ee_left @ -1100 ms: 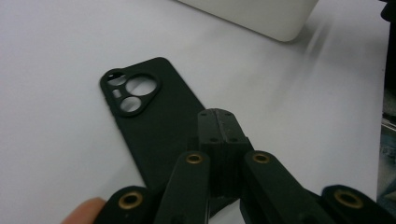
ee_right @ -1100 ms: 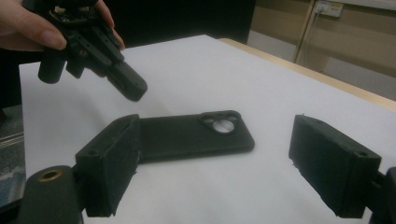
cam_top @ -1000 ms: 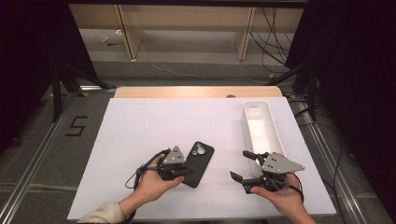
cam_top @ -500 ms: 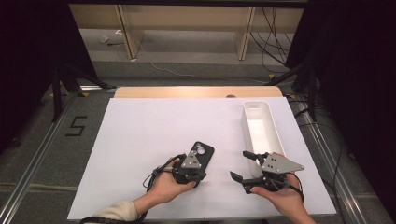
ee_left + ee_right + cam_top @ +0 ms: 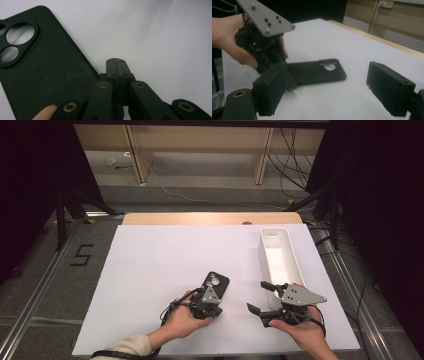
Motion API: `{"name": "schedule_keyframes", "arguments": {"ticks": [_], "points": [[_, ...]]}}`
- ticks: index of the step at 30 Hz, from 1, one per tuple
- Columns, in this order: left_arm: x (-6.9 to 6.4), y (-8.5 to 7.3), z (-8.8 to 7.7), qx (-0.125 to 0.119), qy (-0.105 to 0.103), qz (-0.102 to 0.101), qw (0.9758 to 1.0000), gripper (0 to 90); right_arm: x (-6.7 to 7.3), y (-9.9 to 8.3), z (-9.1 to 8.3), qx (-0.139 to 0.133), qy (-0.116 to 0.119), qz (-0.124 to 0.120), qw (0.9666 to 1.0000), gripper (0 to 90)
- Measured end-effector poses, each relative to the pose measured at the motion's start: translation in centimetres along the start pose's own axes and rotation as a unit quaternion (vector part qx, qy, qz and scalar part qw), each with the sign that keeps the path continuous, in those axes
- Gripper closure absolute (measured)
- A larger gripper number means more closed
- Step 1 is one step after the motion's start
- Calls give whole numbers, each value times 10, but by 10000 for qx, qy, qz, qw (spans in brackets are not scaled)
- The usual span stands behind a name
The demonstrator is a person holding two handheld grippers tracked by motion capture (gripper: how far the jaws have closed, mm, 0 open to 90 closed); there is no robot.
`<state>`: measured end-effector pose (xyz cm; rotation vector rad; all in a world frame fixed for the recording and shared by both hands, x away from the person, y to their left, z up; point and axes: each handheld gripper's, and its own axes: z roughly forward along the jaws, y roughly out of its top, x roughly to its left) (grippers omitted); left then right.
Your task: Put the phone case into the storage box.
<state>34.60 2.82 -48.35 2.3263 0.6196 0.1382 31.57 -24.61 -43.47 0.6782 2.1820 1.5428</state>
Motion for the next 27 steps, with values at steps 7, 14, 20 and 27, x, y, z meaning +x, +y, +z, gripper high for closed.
{"name": "schedule_keyframes", "arguments": {"ticks": [7, 14, 20, 27], "points": [[0, 1, -1, 94, 58, -7, 9999, 900, 0, 0, -1, 10, 0, 1, 10000, 186], [6, -2, -6, 222, 165, -52, 9996, 900, 0, 0, -2, -3, -7, 22, 10000, 187], [14, -8, -13, 290, 277, -173, 9990, 900, 0, 0, -2, -4, -10, 24, 10000, 187], [22, -13, -18, 349, 415, -282, 9981, 900, 0, 0, -2, 4, -11, 25, 10000, 187]]}}
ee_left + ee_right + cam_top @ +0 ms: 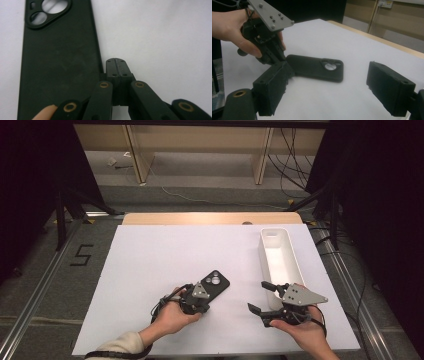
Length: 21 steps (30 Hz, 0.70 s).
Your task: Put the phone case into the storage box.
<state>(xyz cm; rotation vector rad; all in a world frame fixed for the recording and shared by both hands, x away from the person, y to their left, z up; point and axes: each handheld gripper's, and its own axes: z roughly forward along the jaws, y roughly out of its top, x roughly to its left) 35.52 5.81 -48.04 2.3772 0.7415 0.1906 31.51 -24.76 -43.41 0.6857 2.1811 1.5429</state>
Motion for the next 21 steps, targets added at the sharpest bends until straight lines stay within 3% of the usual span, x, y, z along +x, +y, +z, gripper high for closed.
{"name": "schedule_keyframes", "arguments": {"ticks": [11, 13, 18, 20, 21], "points": [[5, -2, -2, 16, -35, -34, 10000, 898, 0, 0, 0, 4, 3, 0, 10000, 188], [6, -1, -5, 32, -179, -63, 9998, 892, 0, 0, 0, -13, 9, -6, 10000, 188], [7, 5, -19, -174, -149, 20, 9997, 735, 0, 1, -1, -13, 6, -2, 10000, 188], [8, 7, -20, -169, -129, 41, 9998, 614, -1, 0, -1, -22, 5, 10, 10000, 188], [10, 8, -21, -89, -93, 41, 9999, 614, -1, 0, -1, -22, 5, 10, 10000, 188]]}}
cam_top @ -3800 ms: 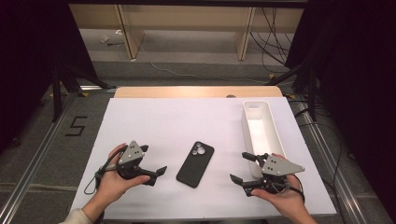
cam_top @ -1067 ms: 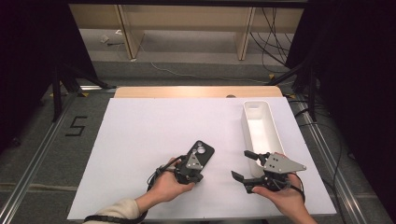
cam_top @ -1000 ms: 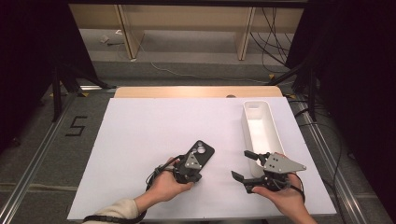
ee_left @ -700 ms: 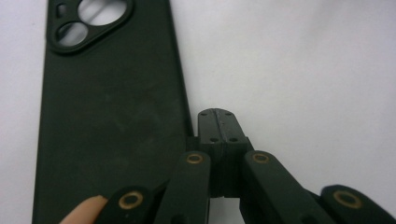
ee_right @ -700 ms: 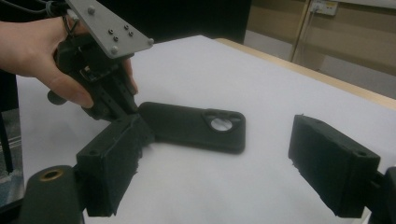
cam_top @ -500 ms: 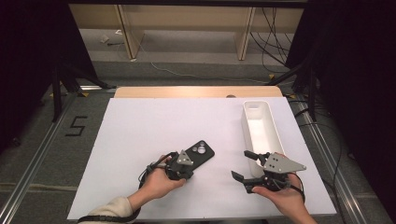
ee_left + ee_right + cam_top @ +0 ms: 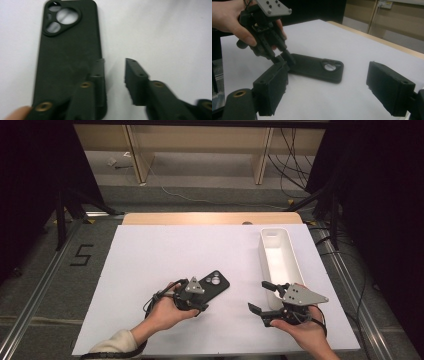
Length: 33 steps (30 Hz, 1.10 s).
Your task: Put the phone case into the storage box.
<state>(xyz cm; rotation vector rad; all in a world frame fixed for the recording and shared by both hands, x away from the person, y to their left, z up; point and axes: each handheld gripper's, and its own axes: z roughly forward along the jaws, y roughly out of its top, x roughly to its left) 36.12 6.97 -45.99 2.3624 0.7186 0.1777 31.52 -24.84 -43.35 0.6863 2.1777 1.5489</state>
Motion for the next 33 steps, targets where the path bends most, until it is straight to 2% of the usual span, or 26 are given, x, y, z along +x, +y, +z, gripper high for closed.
{"name": "schedule_keyframes", "arguments": {"ticks": [1, 2, 5, 6, 7, 17, 21, 28, 33], "points": [[2, 1, 0, 2, 66, -32, 10000, 496, 0, 0, 0, 12, 0, -8, 10000, 188], [7, 2, 0, 56, 211, 19, 9998, 446, 0, 0, 0, 12, 2, -6, 10000, 188], [12, 3, 2, 200, 301, 21, 9993, 224, 0, 0, 1, 8, 2, -9, 10000, 188], [15, 4, 3, 332, 337, 9, 9989, 224, 0, 0, 1, 8, 2, -9, 10000, 188], [17, 4, 5, 403, 366, 16, 9985, 161, 0, 0, 1, 24, 4, -5, 10000, 188], [31, 13, 15, 564, 434, -4, 9975, 50, 0, 0, 1, 27, 5, -9, 10000, 188], [32, 14, 19, 649, 458, -10, 9968, 46, 0, 0, 1, 18, 1, 0, 10000, 188], [33, 11, 23, 851, 382, 33, 9956, 20, 0, 0, 1, 32, 14, -13, 10000, 188], [35, 10, 25, 893, 393, -74, 9952, 31, 0, 0, 1, 33, 17, -10, 10000, 188]]}}
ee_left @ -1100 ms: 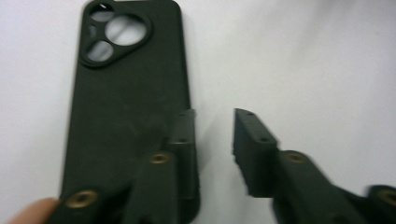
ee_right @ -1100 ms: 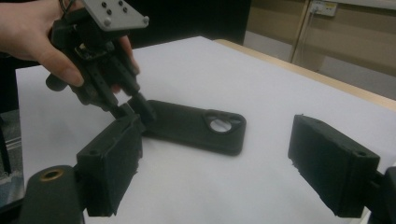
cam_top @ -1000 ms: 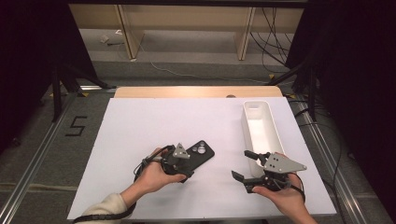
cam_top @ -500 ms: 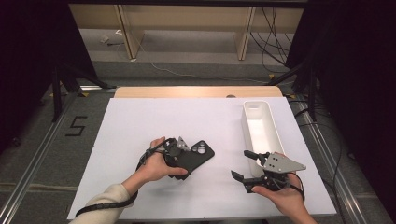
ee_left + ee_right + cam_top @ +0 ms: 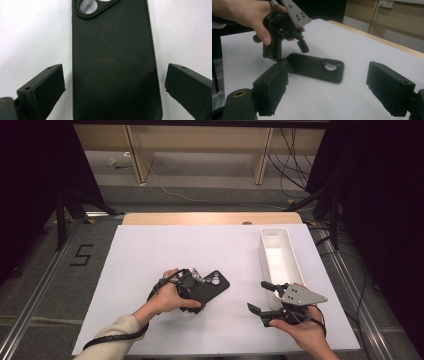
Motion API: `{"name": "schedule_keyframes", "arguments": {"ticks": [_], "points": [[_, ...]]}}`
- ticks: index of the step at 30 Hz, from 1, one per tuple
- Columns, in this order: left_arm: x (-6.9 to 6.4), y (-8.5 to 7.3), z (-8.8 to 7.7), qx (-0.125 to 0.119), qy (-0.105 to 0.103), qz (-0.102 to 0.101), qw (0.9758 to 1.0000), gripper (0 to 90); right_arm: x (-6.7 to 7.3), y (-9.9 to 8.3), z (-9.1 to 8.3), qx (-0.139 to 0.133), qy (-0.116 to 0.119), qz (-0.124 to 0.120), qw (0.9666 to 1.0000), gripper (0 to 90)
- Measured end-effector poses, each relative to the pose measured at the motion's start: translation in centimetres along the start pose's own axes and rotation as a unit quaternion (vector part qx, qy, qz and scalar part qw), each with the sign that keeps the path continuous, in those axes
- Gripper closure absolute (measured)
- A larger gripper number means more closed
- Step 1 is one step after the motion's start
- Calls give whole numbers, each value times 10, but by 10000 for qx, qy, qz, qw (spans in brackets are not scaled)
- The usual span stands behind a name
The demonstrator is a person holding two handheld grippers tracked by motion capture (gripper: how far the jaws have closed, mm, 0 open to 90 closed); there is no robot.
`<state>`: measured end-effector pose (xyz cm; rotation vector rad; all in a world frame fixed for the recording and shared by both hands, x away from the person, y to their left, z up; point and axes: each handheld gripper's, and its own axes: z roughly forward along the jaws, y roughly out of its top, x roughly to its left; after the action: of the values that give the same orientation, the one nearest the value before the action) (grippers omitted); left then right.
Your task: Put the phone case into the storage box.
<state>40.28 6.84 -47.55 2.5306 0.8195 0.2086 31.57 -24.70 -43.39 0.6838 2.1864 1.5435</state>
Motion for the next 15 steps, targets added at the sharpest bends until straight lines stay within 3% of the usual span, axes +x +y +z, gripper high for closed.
{"name": "schedule_keyframes", "arguments": {"ticks": [15], "points": [[5, 0, 6, 131, -90, -78, 9998, 34, 0, 0, 0, 15, 15, -10, 10000, 188]]}}
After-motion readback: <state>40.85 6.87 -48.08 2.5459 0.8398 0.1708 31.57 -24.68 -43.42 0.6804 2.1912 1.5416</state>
